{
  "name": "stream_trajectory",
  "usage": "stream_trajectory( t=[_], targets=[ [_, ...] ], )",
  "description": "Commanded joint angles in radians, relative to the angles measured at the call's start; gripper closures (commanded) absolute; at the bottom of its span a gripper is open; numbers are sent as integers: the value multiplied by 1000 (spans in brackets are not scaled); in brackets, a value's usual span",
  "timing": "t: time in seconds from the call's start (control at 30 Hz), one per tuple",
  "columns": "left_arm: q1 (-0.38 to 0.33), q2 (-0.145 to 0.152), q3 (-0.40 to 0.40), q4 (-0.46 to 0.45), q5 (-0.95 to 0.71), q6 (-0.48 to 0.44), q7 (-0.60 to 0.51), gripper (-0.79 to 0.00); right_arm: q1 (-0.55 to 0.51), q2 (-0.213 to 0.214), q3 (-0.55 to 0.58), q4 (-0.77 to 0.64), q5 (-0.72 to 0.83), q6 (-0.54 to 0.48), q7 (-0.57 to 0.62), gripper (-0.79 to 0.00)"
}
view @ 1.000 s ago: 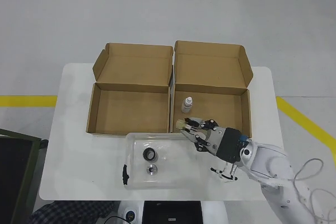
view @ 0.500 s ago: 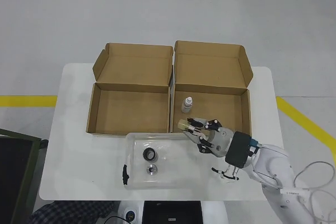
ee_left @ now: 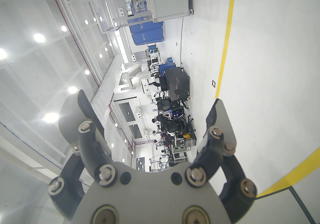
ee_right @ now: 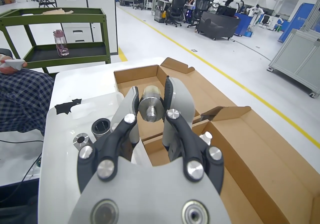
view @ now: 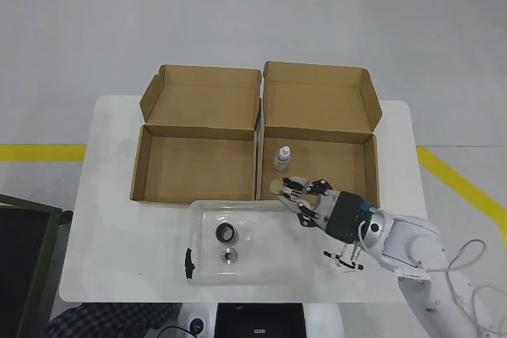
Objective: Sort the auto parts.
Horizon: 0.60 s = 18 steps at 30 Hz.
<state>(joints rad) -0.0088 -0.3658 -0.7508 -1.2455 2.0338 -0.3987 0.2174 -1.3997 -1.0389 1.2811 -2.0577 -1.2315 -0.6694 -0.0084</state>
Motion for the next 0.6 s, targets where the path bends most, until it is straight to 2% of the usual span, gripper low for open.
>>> stream_trajectory(
  t=[0.0, 0.23, 0.57],
  targets=[
    [0, 0, 0, 0, 0, 0, 0, -785, 1, 1, 5, 3, 0, 7, 37, 0],
    [0, 0, 0, 0, 0, 0, 0, -785, 21, 2, 27, 28, 11, 63, 199, 0],
    [0, 0, 0, 0, 0, 0, 0, -785, 117, -3, 7, 107, 42, 111, 400, 0]
  ],
)
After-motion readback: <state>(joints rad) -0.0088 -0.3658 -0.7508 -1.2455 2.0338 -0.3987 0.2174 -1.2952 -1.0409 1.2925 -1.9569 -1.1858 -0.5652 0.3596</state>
